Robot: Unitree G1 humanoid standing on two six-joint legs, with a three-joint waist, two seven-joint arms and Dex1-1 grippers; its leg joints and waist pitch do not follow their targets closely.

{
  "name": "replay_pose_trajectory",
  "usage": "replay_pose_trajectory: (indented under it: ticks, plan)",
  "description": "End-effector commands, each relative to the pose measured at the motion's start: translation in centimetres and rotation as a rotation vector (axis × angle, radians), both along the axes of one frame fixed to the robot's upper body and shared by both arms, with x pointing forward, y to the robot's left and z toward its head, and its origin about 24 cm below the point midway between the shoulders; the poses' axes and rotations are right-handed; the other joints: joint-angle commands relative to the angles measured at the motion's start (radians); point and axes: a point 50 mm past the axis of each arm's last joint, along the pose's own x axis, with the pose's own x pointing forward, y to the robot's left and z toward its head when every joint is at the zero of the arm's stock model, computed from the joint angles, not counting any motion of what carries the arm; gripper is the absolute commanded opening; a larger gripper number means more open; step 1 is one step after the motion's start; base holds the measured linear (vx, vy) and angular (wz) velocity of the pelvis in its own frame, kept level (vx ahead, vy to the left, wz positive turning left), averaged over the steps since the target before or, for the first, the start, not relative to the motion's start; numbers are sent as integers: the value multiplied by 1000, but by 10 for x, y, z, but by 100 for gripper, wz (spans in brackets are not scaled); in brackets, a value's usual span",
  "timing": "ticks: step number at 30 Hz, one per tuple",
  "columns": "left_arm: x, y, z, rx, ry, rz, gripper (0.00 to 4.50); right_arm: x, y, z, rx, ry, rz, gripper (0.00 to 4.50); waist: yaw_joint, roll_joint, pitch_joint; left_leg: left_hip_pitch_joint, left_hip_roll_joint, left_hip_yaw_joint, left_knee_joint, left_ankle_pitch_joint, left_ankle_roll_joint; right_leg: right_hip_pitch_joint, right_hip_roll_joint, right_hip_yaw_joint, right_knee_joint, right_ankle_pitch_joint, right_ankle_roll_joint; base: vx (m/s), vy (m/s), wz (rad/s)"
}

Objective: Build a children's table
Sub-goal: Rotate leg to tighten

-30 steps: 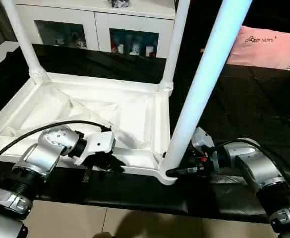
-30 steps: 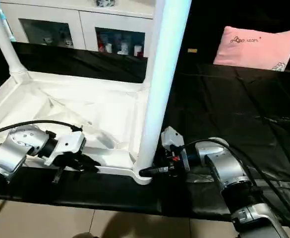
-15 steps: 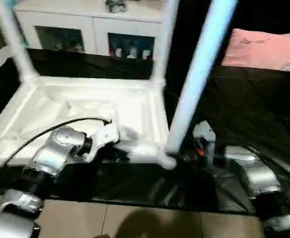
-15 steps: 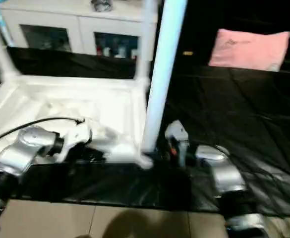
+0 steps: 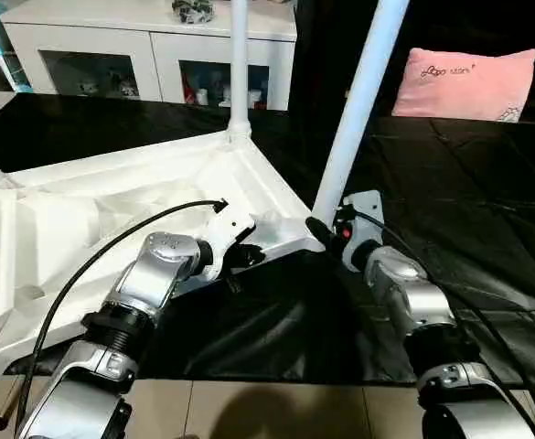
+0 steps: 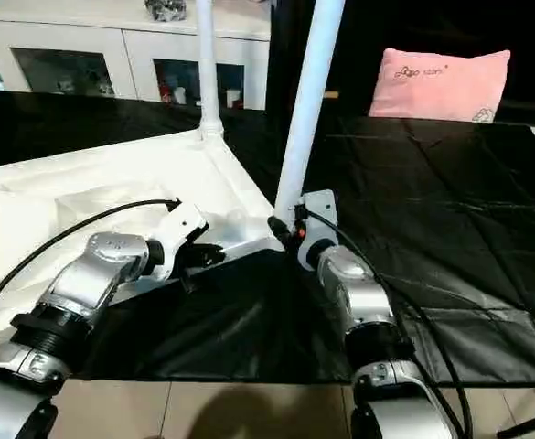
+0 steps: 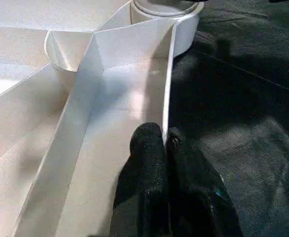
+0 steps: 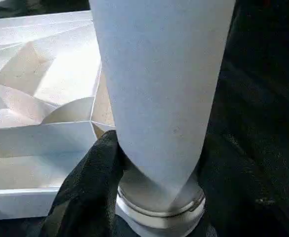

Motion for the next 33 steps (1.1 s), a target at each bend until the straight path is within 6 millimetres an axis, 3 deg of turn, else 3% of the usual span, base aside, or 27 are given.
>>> replay_pose_trajectory:
  ticks: [1,5,6,7,9,13,18,23,26,33]
  plan:
    - [9,-15,15,-36,-88,43,0,-17,43,-20,64,108,177,256,5,-2,-45,3,44,-17,-84,-245,-1,20,-58,32,-90,-237,-186,0,0,0]
    - [-1,-1,1,89,-68,-77,0,-16,20,-14,72,53,197,281,6,2,-48,2,47,-19,-87,-232,10,26,-58,31,-87,-199,-188,0,0,0]
    - [-2,1,-1,90,-58,-92,0,-17,14,-12,73,37,205,311,6,2,-50,3,48,-17,-85,-205,14,27,-56,30,-82,-145,-198,0,0,0]
    - [-2,2,-1,90,-57,-94,0,-17,13,-12,73,35,206,311,6,2,-50,1,47,-18,-84,-190,17,30,-55,29,-79,-118,-203,0,0,0]
    - [-5,9,-3,101,-41,-132,0,-18,-5,-6,74,-8,244,321,7,3,-53,1,45,-14,-79,-146,37,33,-55,28,-72,-34,-228,0,0,0]
    - [-8,18,-5,114,-26,-185,0,-22,-25,2,50,-57,318,363,9,0,-56,-2,45,-13,-73,-117,72,42,-56,27,-69,22,-246,0,0,0]
    - [-16,36,-7,158,3,-329,0,-31,-51,21,-4,-119,509,406,10,2,-57,-4,47,-10,-66,-98,100,40,-53,26,-60,82,-273,0,0,0]
    - [-21,41,-5,147,11,-419,0,-39,-60,27,-64,-96,659,440,15,3,-54,1,50,-9,-67,-135,87,36,-53,25,-64,30,-285,0,0,0]
    - [-26,45,-4,141,25,-493,0,-44,-63,30,-102,-81,760,440,26,0,-56,-1,52,-6,-64,-110,90,38,-52,24,-57,60,-288,0,0,0]
    - [-36,45,1,123,93,-657,0,-44,-51,31,-128,-84,903,440,45,2,-57,4,56,-2,-63,-112,84,31,-54,23,-52,43,-298,0,0,0]
